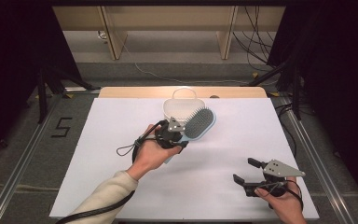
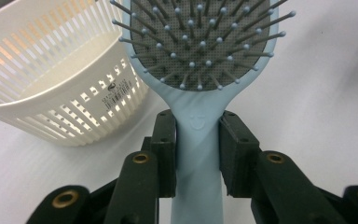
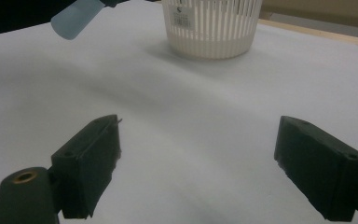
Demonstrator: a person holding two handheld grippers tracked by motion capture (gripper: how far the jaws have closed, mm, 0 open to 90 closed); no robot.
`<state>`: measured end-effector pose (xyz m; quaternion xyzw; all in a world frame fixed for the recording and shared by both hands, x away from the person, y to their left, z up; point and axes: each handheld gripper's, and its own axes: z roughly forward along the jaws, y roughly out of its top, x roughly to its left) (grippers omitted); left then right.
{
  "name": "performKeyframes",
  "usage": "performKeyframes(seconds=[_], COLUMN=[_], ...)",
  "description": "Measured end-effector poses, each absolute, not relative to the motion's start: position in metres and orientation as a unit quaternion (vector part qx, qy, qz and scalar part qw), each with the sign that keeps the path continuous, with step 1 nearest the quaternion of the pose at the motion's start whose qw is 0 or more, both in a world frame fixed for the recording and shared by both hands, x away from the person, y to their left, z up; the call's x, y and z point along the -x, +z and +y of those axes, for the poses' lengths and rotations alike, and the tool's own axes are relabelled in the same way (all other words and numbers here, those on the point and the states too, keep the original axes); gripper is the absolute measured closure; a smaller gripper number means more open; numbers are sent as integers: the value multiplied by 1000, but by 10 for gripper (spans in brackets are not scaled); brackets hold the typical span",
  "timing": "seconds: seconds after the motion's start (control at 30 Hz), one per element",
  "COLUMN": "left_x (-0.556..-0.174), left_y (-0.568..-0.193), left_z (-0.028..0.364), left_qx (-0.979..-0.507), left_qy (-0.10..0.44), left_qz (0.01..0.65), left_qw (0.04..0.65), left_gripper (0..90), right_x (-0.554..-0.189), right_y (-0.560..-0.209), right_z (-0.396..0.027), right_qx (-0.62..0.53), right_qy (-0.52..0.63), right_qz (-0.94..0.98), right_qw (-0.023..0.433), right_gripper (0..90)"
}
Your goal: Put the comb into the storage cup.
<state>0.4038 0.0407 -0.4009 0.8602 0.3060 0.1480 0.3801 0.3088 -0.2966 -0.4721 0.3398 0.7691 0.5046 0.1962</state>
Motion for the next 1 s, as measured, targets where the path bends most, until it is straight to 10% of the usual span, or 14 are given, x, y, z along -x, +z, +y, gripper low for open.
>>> performKeyframes(seconds=[1.0], left_x=[-411], left_y=[-390], left_z=[53], left_qx=[-820], left_qy=[159], left_qz=[334], left_qw=[436], left_gripper=[696], right_x=[-322], right_y=[-473], right_z=[-288], right_qx=[-351], right_qy=[514], right_qz=[754], right_qw=[212], right_gripper=[150])
